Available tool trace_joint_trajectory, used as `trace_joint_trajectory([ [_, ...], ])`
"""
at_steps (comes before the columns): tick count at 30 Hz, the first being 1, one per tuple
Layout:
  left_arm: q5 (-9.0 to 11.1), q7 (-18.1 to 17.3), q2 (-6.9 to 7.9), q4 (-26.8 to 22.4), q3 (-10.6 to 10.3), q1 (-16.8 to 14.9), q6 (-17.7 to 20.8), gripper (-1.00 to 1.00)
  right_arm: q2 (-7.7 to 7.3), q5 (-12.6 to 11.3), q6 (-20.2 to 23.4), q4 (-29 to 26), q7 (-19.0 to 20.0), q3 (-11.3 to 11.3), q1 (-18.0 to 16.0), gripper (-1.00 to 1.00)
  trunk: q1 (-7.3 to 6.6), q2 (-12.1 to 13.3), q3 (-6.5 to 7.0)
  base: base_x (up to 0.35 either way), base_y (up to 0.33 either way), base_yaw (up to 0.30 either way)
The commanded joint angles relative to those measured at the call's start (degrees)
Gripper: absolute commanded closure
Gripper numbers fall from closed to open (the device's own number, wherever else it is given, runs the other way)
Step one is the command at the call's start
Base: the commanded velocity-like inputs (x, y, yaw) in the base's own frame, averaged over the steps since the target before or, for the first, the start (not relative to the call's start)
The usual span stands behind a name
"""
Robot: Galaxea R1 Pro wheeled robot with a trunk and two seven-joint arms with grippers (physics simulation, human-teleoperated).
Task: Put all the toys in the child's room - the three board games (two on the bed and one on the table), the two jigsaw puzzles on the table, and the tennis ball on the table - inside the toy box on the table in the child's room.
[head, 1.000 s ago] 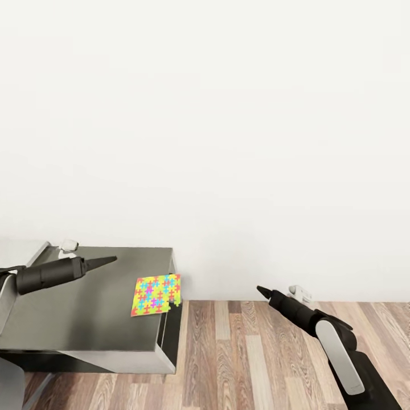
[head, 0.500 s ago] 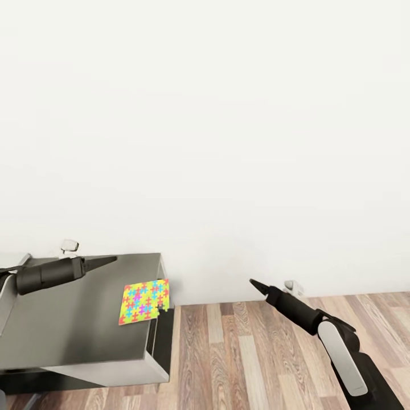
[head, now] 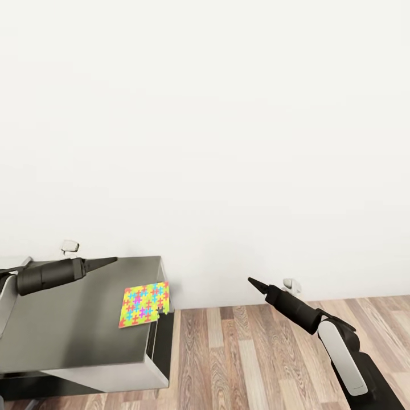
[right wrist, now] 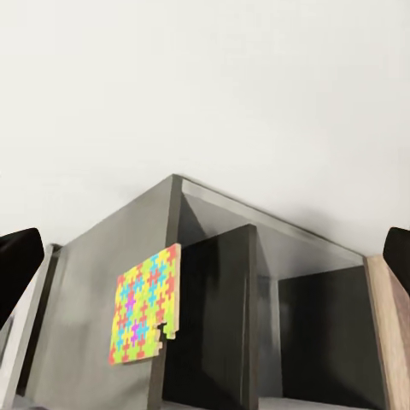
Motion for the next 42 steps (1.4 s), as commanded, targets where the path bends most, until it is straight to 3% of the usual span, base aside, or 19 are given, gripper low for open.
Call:
trace_joint_trajectory([
  [1, 0.1, -0.2, -0.05, 0.0, 0.0, 0.0, 0.3, -1.00, 0.03, -0.1, 0.3, 0.0, 0.1, -0.1, 0.0, -1.00, 0.03, -0.1, -0.08, 0.017, 0.000, 0.000],
  [16, 0.1, -0.3, -0.23, 0.0, -0.1, 0.0, 0.3, -1.00, 0.11, -0.3, 0.9, 0.9, 0.1, 0.3, -0.1, -1.00, 0.03, -0.1, -0.04, 0.010, 0.000, 0.000],
  [24, 0.1, -0.3, -0.21, 0.0, 0.0, 0.0, 0.3, -1.00, 0.61, -0.4, 8.4, 2.4, 2.5, 0.3, -0.7, -1.00, 0.03, -0.1, -0.04, 0.000, 0.003, 0.000],
  [27, 0.1, -0.3, -0.24, 0.0, -0.1, 0.0, 0.3, -1.00, 0.55, -0.3, 9.4, 2.5, 3.2, 0.1, -0.8, -1.00, 0.03, -0.1, 0.00, 0.035, 0.095, 0.000],
  [36, 0.1, -0.3, -0.26, 0.0, -0.1, 0.1, 0.3, -1.00, 0.61, -0.2, 9.4, 2.3, 3.7, -0.1, -0.7, -1.00, 0.03, -0.1, 0.73, 0.050, 0.062, 0.000],
  [42, 0.1, -0.3, -0.28, 0.0, -0.1, 0.1, 0.3, -1.00, 0.24, -0.2, 6.8, 1.8, 3.7, 0.2, -0.4, -1.00, 0.03, -0.1, 1.30, 0.004, 0.003, 0.000],
])
